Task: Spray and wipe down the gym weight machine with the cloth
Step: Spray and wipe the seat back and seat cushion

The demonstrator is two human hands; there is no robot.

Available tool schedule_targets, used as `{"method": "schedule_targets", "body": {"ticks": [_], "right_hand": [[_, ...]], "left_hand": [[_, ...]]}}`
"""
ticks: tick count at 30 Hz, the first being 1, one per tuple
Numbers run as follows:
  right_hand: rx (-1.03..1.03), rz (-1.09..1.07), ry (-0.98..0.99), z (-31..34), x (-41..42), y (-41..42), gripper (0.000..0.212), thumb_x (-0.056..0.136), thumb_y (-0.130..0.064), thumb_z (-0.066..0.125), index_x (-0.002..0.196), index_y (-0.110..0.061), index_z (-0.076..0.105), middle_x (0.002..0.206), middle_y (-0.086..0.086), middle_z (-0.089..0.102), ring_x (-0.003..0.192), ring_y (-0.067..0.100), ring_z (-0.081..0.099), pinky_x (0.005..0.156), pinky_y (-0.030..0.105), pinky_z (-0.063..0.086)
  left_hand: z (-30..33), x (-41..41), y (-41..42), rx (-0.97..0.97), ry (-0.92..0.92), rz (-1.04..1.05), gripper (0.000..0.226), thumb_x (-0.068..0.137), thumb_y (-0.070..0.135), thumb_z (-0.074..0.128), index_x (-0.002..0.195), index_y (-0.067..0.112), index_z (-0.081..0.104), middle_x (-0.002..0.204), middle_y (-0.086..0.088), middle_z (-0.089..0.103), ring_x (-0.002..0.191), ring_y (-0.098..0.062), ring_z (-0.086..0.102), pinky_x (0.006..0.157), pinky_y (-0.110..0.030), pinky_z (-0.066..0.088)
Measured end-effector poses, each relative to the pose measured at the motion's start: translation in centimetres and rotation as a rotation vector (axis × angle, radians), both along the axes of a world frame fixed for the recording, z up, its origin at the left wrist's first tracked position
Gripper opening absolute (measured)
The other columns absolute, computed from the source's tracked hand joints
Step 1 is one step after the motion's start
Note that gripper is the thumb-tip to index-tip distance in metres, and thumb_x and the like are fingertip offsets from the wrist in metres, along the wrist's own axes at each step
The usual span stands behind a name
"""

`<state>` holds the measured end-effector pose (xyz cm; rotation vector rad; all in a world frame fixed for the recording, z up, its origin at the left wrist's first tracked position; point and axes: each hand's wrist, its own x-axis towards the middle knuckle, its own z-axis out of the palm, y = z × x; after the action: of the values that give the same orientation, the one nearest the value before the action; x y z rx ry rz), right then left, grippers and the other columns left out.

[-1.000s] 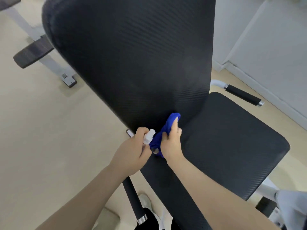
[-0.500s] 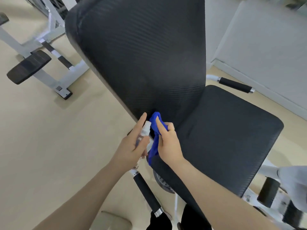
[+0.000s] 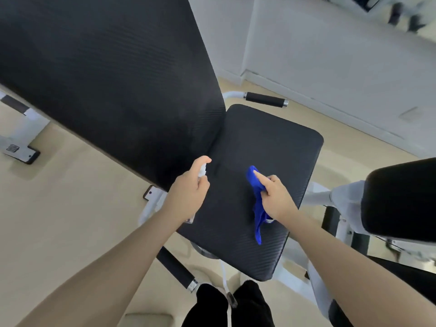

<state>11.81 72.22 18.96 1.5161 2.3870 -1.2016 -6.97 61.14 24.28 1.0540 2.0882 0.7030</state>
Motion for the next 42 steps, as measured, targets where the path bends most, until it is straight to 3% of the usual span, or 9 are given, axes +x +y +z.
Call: {"method": "schedule_targets", "body": {"ticks": [5, 9, 12, 16, 24, 29, 33, 37, 42], "right_hand": [[-0.049, -0.029, 0.019, 0.7, 2.7, -0.3, 0.061, 0.092, 0.003, 0.029, 0.141, -0.033, 0.036, 0.111, -0.002, 0.038, 0.096, 0.028, 0.051, 0.083, 0.038, 0.048], [-0.170, -0.091, 0.152, 1.7, 3.1, -0.1, 0.063, 0.085, 0.003, 0.036, 0.134, -0.035, 0.045, 0.107, 0.000, 0.051, 0.099, 0.022, 0.052, 0.083, 0.027, 0.042], [-0.486, -0.128, 0.379, 3.5, 2.8, 0.0, 0.048, 0.087, 0.000, 0.046, 0.115, -0.039, 0.054, 0.108, -0.001, 0.063, 0.098, 0.022, 0.060, 0.088, 0.035, 0.048], [-0.717, -0.158, 0.569, 4.6, 1.4, -0.2, 0.031, 0.088, -0.020, 0.063, 0.117, -0.026, 0.053, 0.111, 0.006, 0.063, 0.099, 0.026, 0.063, 0.088, 0.038, 0.052], [-0.625, -0.222, 0.566, 4.5, 0.7, -0.7, 0.042, 0.076, -0.014, 0.074, 0.108, -0.024, 0.049, 0.105, 0.001, 0.062, 0.089, 0.017, 0.064, 0.075, 0.027, 0.057], [-0.717, -0.220, 0.631, 4.3, 1.1, -1.5, 0.044, 0.079, -0.010, 0.072, 0.111, -0.028, 0.047, 0.107, 0.001, 0.062, 0.091, 0.017, 0.065, 0.079, 0.030, 0.057], [-0.689, -0.210, 0.611, 3.5, 2.1, -0.6, 0.037, 0.086, -0.013, 0.065, 0.115, -0.028, 0.048, 0.109, -0.001, 0.062, 0.099, 0.018, 0.063, 0.088, 0.035, 0.053], [-0.281, -0.284, 0.303, 2.8, 3.8, 1.2, 0.033, 0.092, -0.024, 0.055, 0.123, -0.022, 0.042, 0.103, 0.000, 0.059, 0.090, 0.020, 0.058, 0.076, 0.029, 0.049], [-0.199, -0.214, 0.149, 2.6, 4.2, 1.9, 0.035, 0.096, -0.028, 0.047, 0.128, -0.017, 0.037, 0.100, 0.001, 0.056, 0.080, 0.017, 0.053, 0.066, 0.025, 0.039]], "left_hand": [[-1.8, 4.0, 2.6, -0.063, -0.016, -0.019, 0.045, 0.090, 0.033, 0.053, 0.129, 0.038, 0.032, 0.067, -0.005, 0.057, 0.063, -0.026, 0.062, 0.066, -0.041, 0.056], [-1.5, 6.4, 3.4, 0.047, -0.287, 0.011, 0.039, 0.093, 0.025, 0.047, 0.124, 0.044, 0.035, 0.065, -0.002, 0.057, 0.058, -0.012, 0.058, 0.068, -0.025, 0.052], [-0.6, 7.5, 4.4, 0.161, -0.506, 0.180, 0.039, 0.093, 0.021, 0.046, 0.115, 0.052, 0.039, 0.088, 0.002, 0.058, 0.078, -0.009, 0.058, 0.077, -0.029, 0.050], [0.0, 8.4, 6.0, 0.253, -0.616, 0.359, 0.047, 0.096, 0.021, 0.045, 0.136, 0.043, 0.037, 0.126, 0.011, 0.053, 0.103, -0.005, 0.059, 0.088, -0.029, 0.052], [-0.2, 8.7, 5.3, 0.288, -0.307, 0.242, 0.047, 0.100, 0.027, 0.034, 0.143, 0.043, 0.023, 0.097, 0.028, 0.056, 0.090, -0.001, 0.061, 0.081, -0.025, 0.053], [-0.5, 8.4, 4.4, 0.265, -0.470, 0.225, 0.050, 0.094, 0.021, 0.051, 0.132, 0.046, 0.029, 0.115, 0.003, 0.052, 0.093, -0.008, 0.060, 0.081, -0.030, 0.054], [-0.4, 8.0, 4.5, 0.335, -0.287, 0.223, 0.043, 0.096, 0.016, 0.046, 0.132, 0.034, 0.031, 0.080, -0.001, 0.057, 0.066, -0.013, 0.059, 0.067, -0.025, 0.052], [-1.7, 6.0, 4.2, 0.072, 0.044, 0.099, 0.045, 0.096, 0.019, 0.039, 0.138, 0.034, 0.030, 0.070, -0.002, 0.054, 0.059, -0.018, 0.058, 0.065, -0.032, 0.051], [-2.8, 6.1, 4.3, -0.234, 0.360, -0.238, 0.043, 0.096, 0.018, 0.039, 0.138, 0.025, 0.032, 0.093, -0.007, 0.053, 0.073, -0.025, 0.052, 0.062, -0.034, 0.039]]}}
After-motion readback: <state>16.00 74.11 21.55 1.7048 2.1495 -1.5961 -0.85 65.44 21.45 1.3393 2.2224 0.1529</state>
